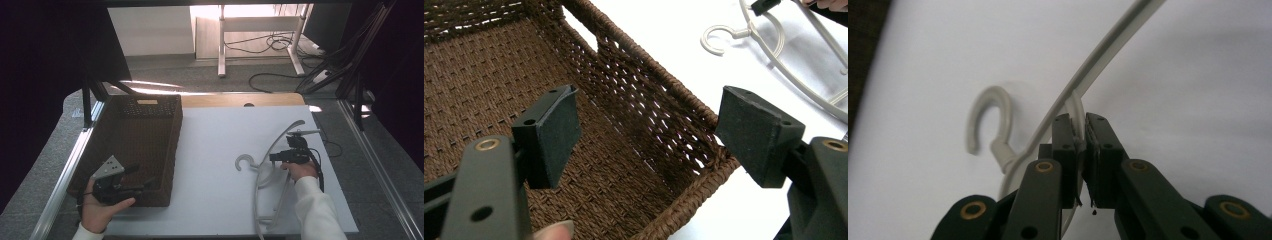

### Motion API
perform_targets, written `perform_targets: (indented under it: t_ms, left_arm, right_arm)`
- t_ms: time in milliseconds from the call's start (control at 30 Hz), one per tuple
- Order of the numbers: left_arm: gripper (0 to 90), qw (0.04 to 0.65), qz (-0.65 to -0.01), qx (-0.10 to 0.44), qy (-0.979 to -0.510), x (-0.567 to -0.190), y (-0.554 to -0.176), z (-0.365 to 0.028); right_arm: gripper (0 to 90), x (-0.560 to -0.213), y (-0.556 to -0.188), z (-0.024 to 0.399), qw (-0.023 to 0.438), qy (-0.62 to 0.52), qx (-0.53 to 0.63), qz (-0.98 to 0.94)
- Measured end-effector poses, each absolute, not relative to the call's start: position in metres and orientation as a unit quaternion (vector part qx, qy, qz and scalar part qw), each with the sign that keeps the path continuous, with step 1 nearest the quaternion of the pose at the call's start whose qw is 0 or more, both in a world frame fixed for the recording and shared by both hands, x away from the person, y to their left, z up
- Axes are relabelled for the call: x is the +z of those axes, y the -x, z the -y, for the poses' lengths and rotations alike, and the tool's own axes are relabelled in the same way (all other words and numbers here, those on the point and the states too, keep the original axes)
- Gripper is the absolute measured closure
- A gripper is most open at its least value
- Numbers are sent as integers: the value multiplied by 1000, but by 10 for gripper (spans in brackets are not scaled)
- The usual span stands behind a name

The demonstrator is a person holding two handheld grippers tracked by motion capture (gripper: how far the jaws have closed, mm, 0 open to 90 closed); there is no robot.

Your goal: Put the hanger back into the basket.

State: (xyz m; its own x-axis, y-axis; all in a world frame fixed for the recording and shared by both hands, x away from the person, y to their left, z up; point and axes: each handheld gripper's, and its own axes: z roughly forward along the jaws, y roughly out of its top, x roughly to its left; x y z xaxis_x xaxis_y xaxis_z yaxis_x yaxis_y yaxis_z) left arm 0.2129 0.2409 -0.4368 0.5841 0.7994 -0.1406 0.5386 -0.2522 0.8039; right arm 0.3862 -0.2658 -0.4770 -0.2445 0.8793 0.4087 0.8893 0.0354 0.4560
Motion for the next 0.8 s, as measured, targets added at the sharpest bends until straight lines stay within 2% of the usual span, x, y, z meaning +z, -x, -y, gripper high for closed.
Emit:
perform_targets:
  t_ms: [333, 800]
  left_arm:
    - [251, 433, -432, 151, -777, -437, -212, -240]
    - [251, 429, -433, 152, -778, -437, -213, -236]
  right_arm:
    - [851, -467, -378, 276, 39, 586, -385, 712]
    - [854, -451, -374, 278, 49, 563, -450, 691]
